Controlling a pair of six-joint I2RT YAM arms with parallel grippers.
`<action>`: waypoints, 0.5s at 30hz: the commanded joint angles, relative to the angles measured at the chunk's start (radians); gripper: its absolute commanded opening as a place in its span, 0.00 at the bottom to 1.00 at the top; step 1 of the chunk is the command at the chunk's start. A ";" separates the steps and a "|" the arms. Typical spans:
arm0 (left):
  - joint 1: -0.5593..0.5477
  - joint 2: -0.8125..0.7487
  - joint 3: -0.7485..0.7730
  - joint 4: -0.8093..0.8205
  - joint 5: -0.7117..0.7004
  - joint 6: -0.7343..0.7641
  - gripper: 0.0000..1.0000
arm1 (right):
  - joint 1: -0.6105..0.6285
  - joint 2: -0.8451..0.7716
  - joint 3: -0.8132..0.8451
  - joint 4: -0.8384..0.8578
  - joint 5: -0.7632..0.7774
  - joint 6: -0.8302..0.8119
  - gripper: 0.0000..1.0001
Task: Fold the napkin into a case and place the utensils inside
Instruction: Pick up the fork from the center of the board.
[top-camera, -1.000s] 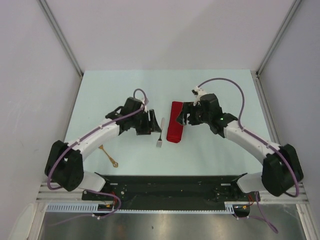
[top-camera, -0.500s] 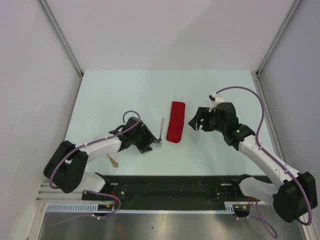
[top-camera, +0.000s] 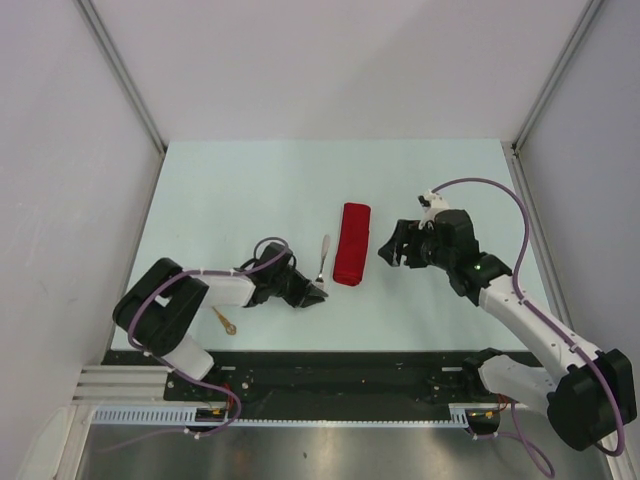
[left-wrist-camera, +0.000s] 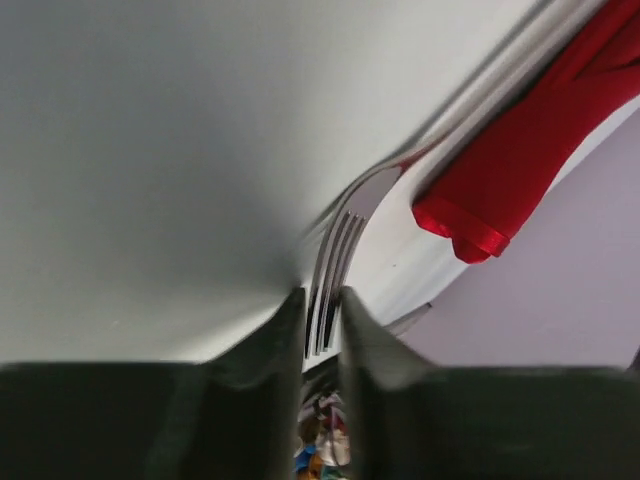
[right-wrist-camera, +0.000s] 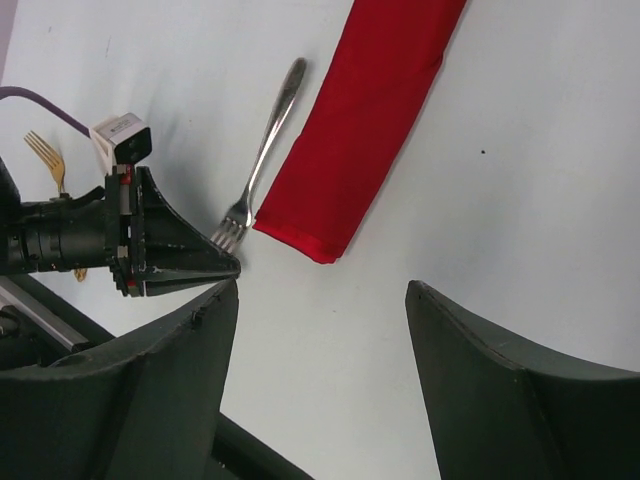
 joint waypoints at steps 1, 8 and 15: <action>0.022 -0.002 -0.034 0.042 -0.009 -0.028 0.08 | -0.007 0.027 0.018 0.034 -0.049 -0.050 0.73; 0.100 -0.267 -0.002 -0.275 -0.166 0.265 0.00 | -0.004 0.082 0.078 0.060 -0.173 -0.143 0.71; 0.162 -0.465 0.309 -0.709 -0.232 0.854 0.00 | 0.094 0.180 0.245 0.088 -0.351 -0.370 0.66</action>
